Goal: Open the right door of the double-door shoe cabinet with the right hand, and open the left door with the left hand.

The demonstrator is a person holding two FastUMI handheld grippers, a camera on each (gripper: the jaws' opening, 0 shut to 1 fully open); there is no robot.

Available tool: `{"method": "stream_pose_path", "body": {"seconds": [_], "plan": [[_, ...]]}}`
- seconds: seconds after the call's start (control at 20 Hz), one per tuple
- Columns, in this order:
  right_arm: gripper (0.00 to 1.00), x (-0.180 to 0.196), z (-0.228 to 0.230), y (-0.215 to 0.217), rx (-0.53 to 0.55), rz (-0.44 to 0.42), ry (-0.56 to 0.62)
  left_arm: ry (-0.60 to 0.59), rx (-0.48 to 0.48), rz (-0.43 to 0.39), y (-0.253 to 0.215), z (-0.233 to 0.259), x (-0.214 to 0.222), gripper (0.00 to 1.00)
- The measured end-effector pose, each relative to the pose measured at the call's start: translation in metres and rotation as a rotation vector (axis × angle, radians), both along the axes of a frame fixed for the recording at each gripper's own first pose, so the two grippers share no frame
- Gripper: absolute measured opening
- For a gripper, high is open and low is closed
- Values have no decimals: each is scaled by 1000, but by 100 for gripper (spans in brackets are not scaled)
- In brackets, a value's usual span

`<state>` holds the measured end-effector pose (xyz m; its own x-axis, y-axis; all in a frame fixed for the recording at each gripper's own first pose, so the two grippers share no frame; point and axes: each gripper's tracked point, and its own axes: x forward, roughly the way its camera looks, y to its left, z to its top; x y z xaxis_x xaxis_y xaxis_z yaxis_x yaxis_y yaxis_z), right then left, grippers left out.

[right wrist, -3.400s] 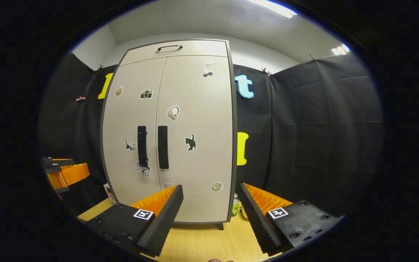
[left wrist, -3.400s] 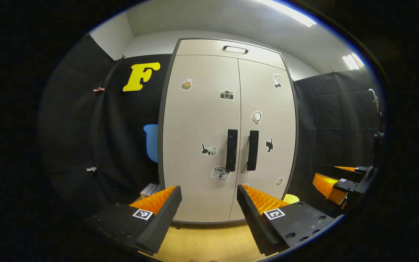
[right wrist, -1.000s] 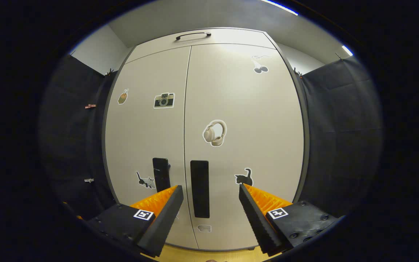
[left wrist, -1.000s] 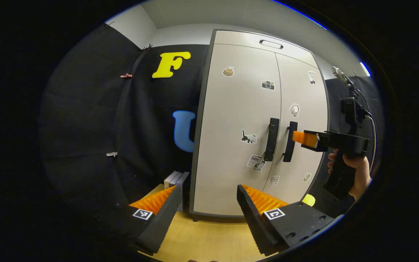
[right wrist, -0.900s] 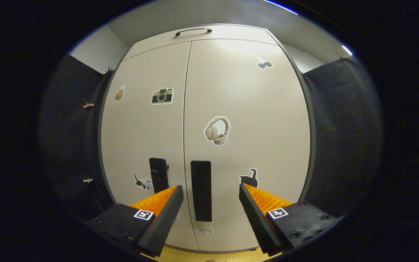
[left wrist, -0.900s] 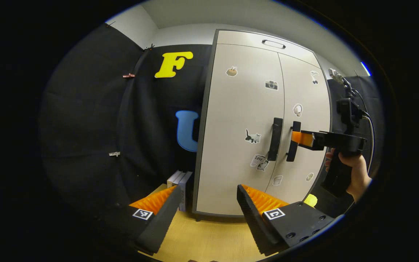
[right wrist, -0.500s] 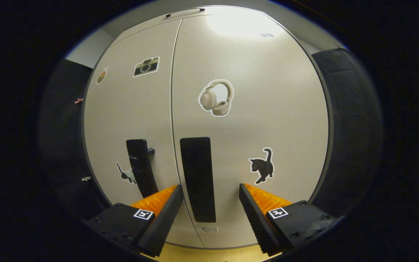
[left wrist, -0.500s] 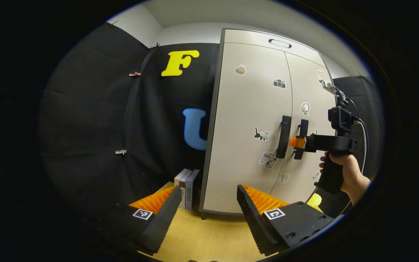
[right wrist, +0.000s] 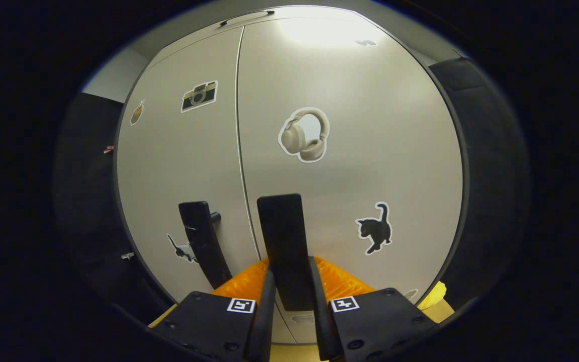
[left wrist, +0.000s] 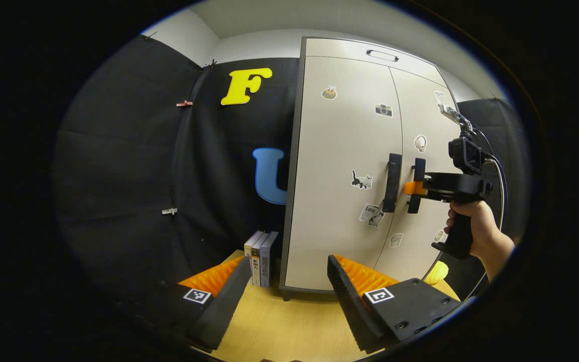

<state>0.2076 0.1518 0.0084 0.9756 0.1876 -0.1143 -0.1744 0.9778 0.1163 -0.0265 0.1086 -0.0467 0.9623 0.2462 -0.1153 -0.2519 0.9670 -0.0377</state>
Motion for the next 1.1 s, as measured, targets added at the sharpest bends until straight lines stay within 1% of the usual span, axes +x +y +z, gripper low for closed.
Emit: {"method": "stream_pose_path", "body": {"seconds": [0.1, 0.15, 0.2, 0.3, 0.7, 0.85, 1.1], "plan": [[27, 2, -2, 1, 2, 24, 14, -3, -10, -3, -1, 0, -3, 95], [22, -2, -2, 0, 11, 44, 27, -2, -15, -3, -1, -1, -4, 95], [21, 0, -3, 1, 22, 63, 34, -1, -20, -1, -1, -2, -6, 95], [10, -3, -2, 2, 16, 83, 39, 0, -30, -3, -3, -3, -8, 95], [11, -20, 2, -6, 41, 125, 33, -10, -6, -16, -12, 5, -16, 95], [11, -32, 6, -15, 37, 144, 28, -12, -4, -41, -23, 7, -10, 95], [11, -47, 9, -29, 30, 147, 41, -23, 0, -96, -46, 15, 5, 95]]}}
